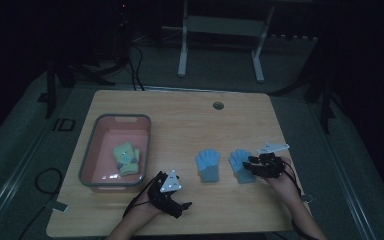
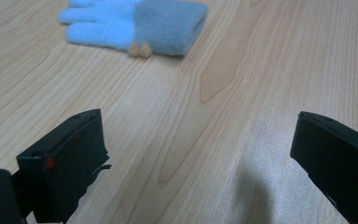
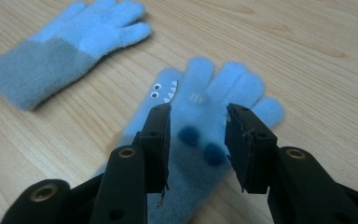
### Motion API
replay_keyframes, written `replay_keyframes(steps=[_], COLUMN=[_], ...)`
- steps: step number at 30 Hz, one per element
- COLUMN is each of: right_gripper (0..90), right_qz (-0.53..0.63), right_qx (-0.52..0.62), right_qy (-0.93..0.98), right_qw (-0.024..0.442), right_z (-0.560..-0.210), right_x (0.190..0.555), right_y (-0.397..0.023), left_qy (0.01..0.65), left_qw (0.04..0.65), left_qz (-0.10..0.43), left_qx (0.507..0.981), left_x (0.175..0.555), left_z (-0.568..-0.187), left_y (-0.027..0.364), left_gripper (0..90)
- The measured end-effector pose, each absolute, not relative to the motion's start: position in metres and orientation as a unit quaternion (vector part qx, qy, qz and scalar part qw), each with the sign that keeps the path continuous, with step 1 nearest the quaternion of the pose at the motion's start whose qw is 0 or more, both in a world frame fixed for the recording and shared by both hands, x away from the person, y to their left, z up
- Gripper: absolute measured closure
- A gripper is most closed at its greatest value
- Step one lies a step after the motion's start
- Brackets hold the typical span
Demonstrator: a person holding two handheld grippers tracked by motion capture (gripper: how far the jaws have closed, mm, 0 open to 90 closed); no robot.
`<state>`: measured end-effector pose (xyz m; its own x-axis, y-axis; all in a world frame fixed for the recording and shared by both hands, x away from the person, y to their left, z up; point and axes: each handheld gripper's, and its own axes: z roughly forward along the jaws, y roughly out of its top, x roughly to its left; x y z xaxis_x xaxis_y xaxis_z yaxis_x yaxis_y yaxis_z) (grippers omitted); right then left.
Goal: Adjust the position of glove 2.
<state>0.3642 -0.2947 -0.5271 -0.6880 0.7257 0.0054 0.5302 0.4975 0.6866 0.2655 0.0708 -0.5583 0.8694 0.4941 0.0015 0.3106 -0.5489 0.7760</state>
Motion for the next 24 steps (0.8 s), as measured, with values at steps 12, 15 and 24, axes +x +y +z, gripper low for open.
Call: replay_keyframes(steps=[12,15,24], right_gripper=[63.8,78.1,84.6], right_qz=[0.330,0.336,0.344], right_qx=[0.358,0.371,0.407], right_qy=[0.856,0.847,0.824], right_qw=[0.174,0.179,0.192], right_z=[-0.549,-0.551,-0.537], right_x=[0.355,0.353,0.349], right_y=[-0.287,-0.285,-0.282], left_qy=[0.232,0.231,0.233], left_qw=[0.415,0.413,0.416], left_qz=[0.111,0.112,0.112], left_qx=[0.873,0.874,0.872], left_x=[0.266,0.266,0.266], left_z=[-0.559,-0.559,-0.558], left_y=[0.071,0.071,0.072], left_gripper=[3.7,3.7,3.7])
